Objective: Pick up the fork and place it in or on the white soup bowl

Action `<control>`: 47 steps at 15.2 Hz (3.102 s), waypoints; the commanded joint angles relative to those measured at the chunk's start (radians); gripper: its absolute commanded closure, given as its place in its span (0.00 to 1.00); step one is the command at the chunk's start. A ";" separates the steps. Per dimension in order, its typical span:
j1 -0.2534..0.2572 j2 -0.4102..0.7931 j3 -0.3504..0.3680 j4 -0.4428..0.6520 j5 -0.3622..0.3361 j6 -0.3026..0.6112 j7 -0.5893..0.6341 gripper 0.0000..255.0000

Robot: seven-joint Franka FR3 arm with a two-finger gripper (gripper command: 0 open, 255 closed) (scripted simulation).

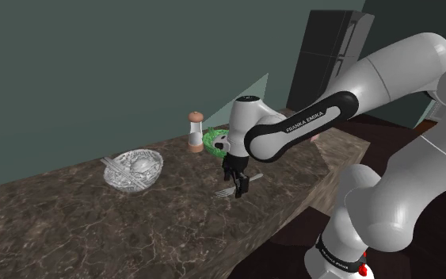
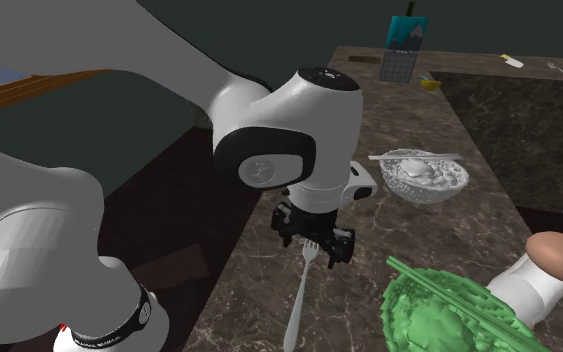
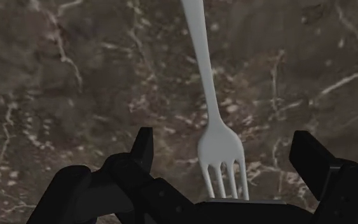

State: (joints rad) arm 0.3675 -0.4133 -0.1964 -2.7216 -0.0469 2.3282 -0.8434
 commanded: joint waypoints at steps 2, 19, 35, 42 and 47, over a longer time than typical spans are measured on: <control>0.000 0.002 0.000 0.000 0.000 0.002 0.000 0.00; -0.003 -0.047 0.007 0.036 -0.003 -0.082 0.007 1.00; -0.005 -0.146 0.028 0.185 -0.003 -0.331 0.021 1.00; -0.003 -0.166 0.035 0.266 0.000 -0.431 0.024 1.00; -0.002 -0.171 0.039 0.323 0.003 -0.493 0.026 1.00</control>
State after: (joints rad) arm 0.3658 -0.5829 -0.1577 -2.4077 -0.0445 1.8465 -0.8173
